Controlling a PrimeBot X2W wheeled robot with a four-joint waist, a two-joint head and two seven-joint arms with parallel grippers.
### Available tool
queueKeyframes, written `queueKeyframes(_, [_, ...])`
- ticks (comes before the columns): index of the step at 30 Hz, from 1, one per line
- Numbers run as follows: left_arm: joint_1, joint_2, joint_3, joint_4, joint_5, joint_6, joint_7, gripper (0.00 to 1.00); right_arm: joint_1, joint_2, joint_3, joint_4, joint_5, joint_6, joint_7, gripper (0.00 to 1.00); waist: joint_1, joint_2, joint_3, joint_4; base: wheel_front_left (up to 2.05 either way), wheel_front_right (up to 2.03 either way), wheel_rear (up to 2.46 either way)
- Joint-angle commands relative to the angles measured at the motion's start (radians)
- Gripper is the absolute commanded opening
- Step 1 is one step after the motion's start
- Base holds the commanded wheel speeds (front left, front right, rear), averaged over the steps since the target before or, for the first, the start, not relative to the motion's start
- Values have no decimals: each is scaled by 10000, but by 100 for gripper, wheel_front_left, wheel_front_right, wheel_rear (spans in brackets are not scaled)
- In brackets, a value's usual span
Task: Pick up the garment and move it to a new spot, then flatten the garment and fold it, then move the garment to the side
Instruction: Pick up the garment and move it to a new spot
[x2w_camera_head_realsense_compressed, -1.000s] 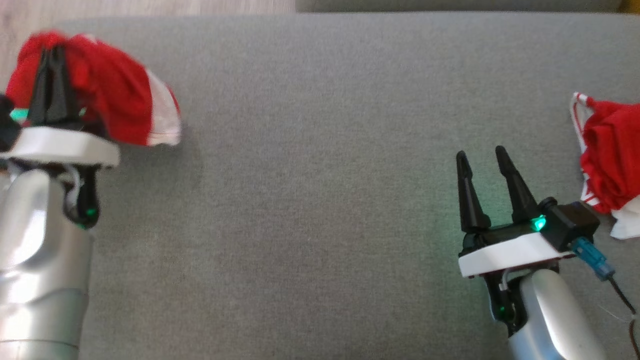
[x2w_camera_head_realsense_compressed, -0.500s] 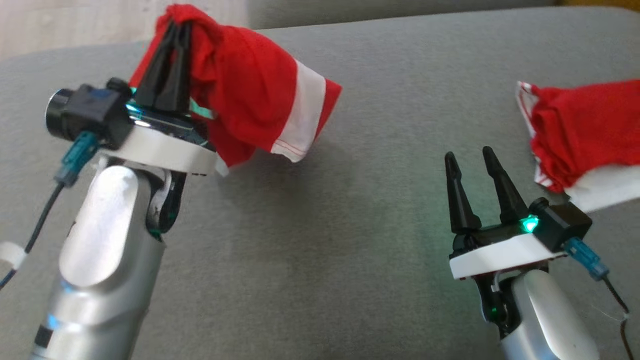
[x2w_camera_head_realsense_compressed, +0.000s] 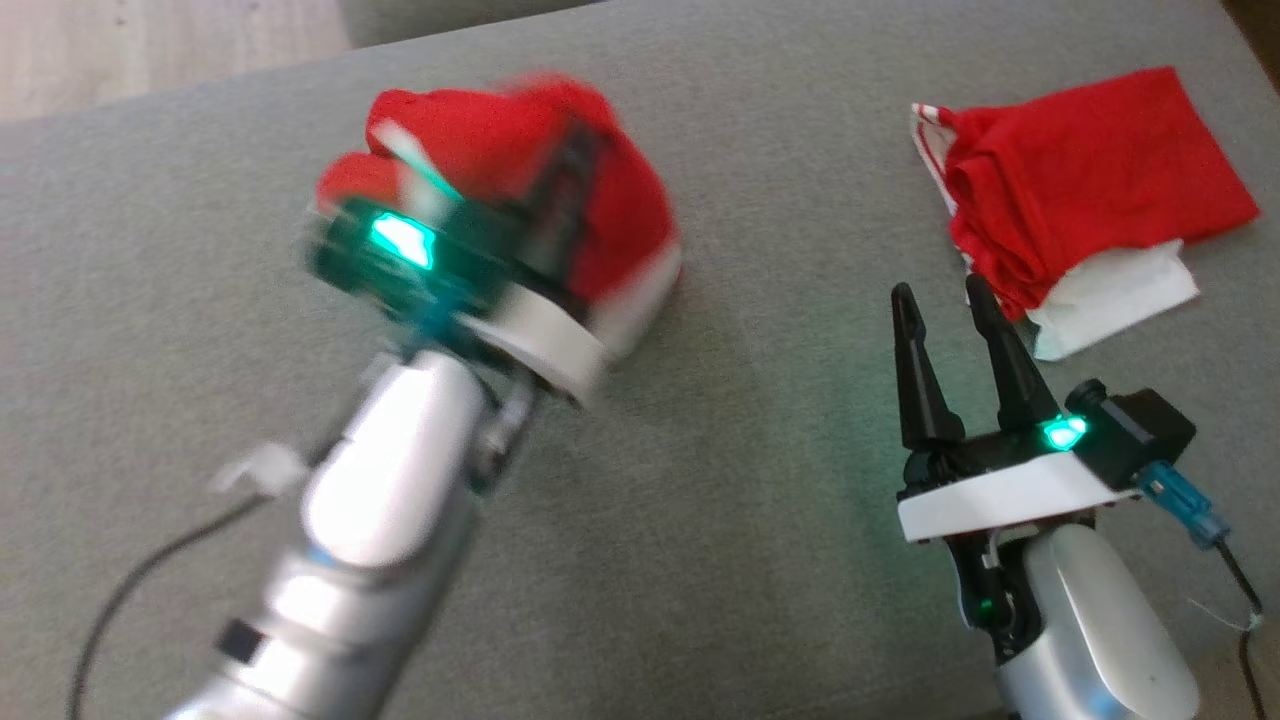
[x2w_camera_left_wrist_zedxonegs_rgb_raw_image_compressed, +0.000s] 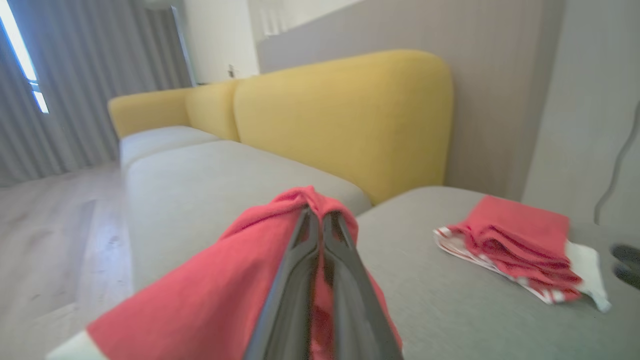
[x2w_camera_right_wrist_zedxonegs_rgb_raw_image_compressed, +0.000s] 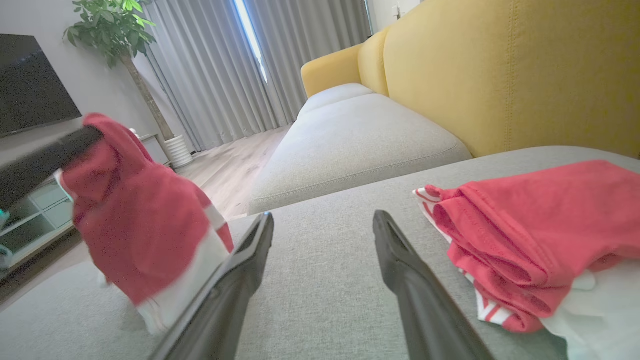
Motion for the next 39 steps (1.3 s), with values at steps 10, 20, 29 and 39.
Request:
queueKeyframes(10, [414,-325,-1541,1504,-781,-270,-1372,100,-349,-18,135,-366,84,-7,-109,100,-1,0,-19,-153,0,0,0])
queueKeyframes(20, [310,-20,-804,999,-1171,320,-2240,100,-141,-18,-98,-299,-141,-7,-109,100,-1,0,-566,725,0,0,0])
queueKeyframes(29, [1706,1027,1016,-1131,-1226,594,-2276,100,89,-18,-421,-295,-383,-7,-109,100,-1,0,-935,1628,0,0,0])
queueKeyframes(39, [4351,896,2621,-1876,-1189,294,-2278,100,308,-18,-400,-251,-636,-7,-109,100,-1,0,-1127,2125,0,0,0])
